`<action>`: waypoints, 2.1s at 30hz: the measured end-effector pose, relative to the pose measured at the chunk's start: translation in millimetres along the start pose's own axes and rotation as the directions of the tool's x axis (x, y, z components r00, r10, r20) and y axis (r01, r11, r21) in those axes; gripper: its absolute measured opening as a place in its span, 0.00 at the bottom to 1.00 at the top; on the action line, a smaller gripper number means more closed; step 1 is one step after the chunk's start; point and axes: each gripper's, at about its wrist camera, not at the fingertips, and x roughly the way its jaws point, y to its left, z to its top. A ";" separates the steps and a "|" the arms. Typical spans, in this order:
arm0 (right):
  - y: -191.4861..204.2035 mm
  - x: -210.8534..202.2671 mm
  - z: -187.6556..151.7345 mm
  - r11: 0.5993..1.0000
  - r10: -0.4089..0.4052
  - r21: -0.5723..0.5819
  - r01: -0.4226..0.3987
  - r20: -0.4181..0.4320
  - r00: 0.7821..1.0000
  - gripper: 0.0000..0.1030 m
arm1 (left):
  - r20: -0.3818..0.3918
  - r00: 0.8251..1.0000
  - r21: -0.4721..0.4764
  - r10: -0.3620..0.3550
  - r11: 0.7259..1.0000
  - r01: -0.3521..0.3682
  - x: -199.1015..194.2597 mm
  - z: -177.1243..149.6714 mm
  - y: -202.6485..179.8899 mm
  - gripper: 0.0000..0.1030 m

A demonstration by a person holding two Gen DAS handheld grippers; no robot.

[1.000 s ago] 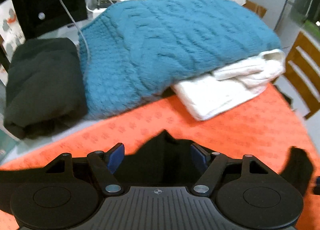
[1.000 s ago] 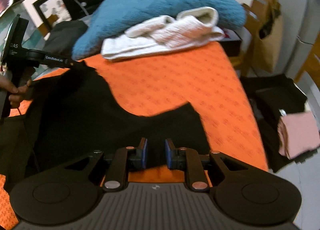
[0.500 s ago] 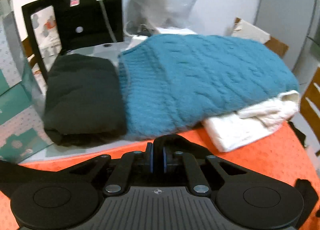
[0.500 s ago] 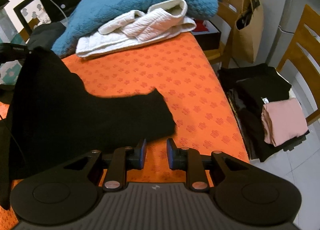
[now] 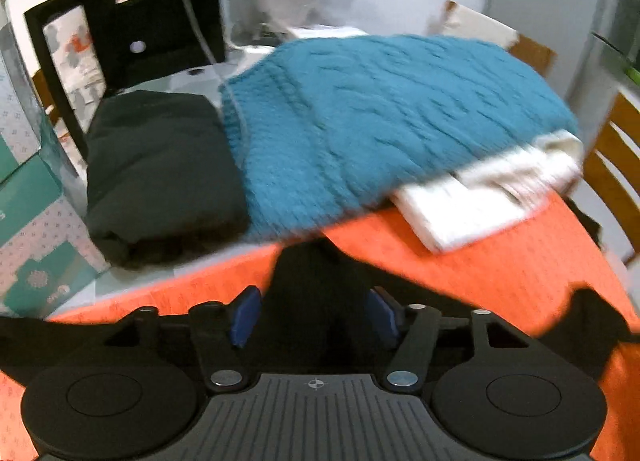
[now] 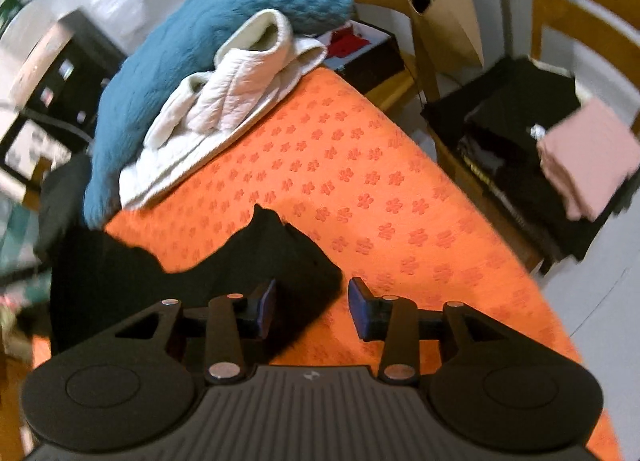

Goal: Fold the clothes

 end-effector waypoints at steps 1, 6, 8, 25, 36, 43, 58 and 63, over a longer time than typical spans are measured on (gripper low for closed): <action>-0.5 3.2 0.5 1.000 0.005 0.021 -0.005 0.001 1.000 0.43 | -0.012 1.000 0.022 -0.014 1.000 0.014 -6.5 -6.7 -5.6 0.68; 0.5 10.3 -1.6 0.998 0.019 0.060 -0.021 0.026 0.999 0.11 | -0.094 0.992 0.170 -0.085 0.980 0.101 -32.3 -51.6 -44.7 0.71; 1.0 6.8 -2.0 0.997 0.030 0.067 -0.033 0.047 0.998 0.10 | -0.131 0.987 0.247 -0.092 0.961 0.122 -33.1 -74.8 -67.7 0.71; 3.0 -62.6 -6.0 0.989 0.122 0.064 -0.135 0.177 0.977 0.09 | -0.073 0.997 0.586 0.004 0.809 0.040 -22.7 -134.5 -186.9 0.29; -22.7 -125.2 -5.6 0.995 0.060 0.054 -0.079 0.284 0.957 0.09 | -0.057 0.988 0.501 -0.145 0.851 0.154 -71.5 -93.4 -199.7 0.06; -59.1 -125.4 -12.2 0.998 -0.052 0.043 0.043 0.239 0.970 0.09 | -0.189 0.934 0.495 -0.303 0.792 0.357 -55.9 -103.5 -233.5 0.17; -80.1 -91.0 -26.8 0.978 -0.181 -0.082 0.191 0.109 0.977 0.39 | -0.147 0.970 0.307 -0.196 0.923 0.233 -85.0 -108.3 -153.7 0.56; -60.9 -116.5 -22.9 0.972 -0.148 -0.163 0.169 0.135 0.980 0.49 | -0.133 0.982 0.201 -0.136 0.966 0.161 -104.6 -120.4 -115.8 0.58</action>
